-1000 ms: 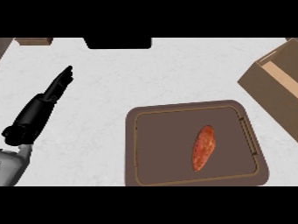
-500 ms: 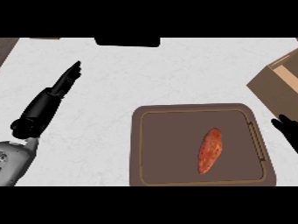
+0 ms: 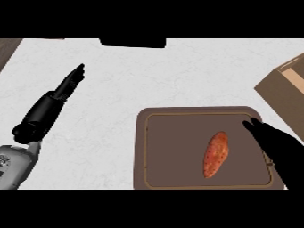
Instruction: Pick the sweet potato from the tray and place it in the cardboard box
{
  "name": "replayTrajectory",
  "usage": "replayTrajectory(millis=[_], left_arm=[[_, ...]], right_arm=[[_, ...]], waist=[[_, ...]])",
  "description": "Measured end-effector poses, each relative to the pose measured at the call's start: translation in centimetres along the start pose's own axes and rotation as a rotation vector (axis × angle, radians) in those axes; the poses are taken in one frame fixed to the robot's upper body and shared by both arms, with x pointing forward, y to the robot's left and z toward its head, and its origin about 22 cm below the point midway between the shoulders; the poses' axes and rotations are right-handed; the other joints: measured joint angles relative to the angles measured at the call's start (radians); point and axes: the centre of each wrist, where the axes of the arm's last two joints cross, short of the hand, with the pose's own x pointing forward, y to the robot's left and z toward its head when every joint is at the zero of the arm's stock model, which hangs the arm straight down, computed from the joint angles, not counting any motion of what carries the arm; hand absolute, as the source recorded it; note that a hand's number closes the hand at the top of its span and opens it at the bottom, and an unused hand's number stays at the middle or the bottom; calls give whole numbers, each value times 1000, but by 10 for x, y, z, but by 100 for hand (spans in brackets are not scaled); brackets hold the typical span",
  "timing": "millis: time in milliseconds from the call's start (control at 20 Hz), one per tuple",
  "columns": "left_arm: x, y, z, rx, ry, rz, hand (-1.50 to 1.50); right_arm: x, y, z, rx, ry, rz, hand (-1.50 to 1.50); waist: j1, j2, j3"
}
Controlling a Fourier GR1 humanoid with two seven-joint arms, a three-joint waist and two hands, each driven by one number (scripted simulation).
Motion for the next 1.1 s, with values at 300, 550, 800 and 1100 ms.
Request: replayTrajectory(millis=[300,550,800,1100], left_arm=[[-5,-2,4,6,11,4,0],[-5,4,3,24,19,-3,0],[-8,4,6,31,28,-2,0],[-6,3,10,36,26,0,0]], right_arm=[[20,22,-29,23,4,26,-150],[35,33,-48,5,13,47,-150],[45,44,-64,8,23,65,-150],[47,61,-84,26,64,105,-150]], waist=[[-18,-3,1],[-32,-6,2],[-40,-8,3],[-45,-8,4]])
